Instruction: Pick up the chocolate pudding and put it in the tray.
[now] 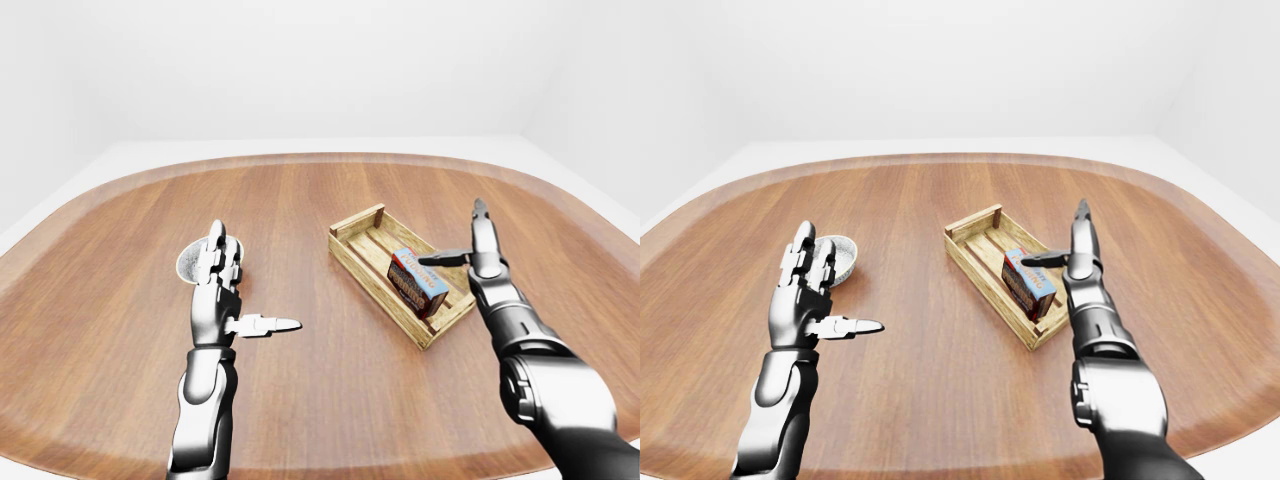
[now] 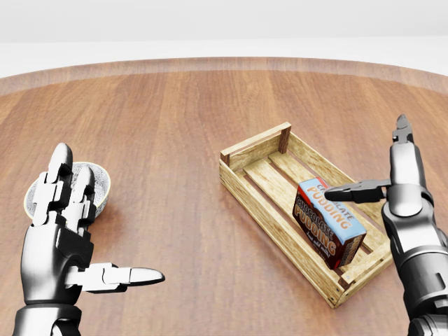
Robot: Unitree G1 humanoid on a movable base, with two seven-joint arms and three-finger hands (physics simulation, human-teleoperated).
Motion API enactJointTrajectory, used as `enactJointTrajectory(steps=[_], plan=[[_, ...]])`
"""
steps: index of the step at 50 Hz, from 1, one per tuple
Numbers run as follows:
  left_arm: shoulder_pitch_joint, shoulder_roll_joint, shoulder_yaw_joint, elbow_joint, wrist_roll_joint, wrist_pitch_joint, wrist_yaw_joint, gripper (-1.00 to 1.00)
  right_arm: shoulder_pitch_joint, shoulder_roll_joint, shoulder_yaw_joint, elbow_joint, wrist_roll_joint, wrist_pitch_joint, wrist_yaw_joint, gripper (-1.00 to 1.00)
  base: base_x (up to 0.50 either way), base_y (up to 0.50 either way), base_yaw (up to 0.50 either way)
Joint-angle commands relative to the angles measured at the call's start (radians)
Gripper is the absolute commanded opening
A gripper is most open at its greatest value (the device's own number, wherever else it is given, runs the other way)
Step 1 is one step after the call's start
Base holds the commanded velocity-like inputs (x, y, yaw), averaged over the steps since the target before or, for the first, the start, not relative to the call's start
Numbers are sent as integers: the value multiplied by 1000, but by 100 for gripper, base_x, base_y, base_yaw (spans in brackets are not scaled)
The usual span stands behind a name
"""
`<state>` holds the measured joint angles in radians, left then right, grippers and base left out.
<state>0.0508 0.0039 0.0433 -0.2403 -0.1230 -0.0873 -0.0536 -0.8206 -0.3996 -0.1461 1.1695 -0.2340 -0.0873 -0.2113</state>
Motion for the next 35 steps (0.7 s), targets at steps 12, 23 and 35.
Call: enactJointTrajectory(steps=[12,23,35], plan=[[0,1,2,-5,1,0,1,100,67,-24,-41,-462,57,0,96,100,0,0,0],[0,1,2,-5,1,0,1,100,120,-10,-63,-760,57,96,141,100,0,0,0],[0,1,2,-5,1,0,1,100,144,6,-73,-1017,55,175,192,100,0,0,0]])
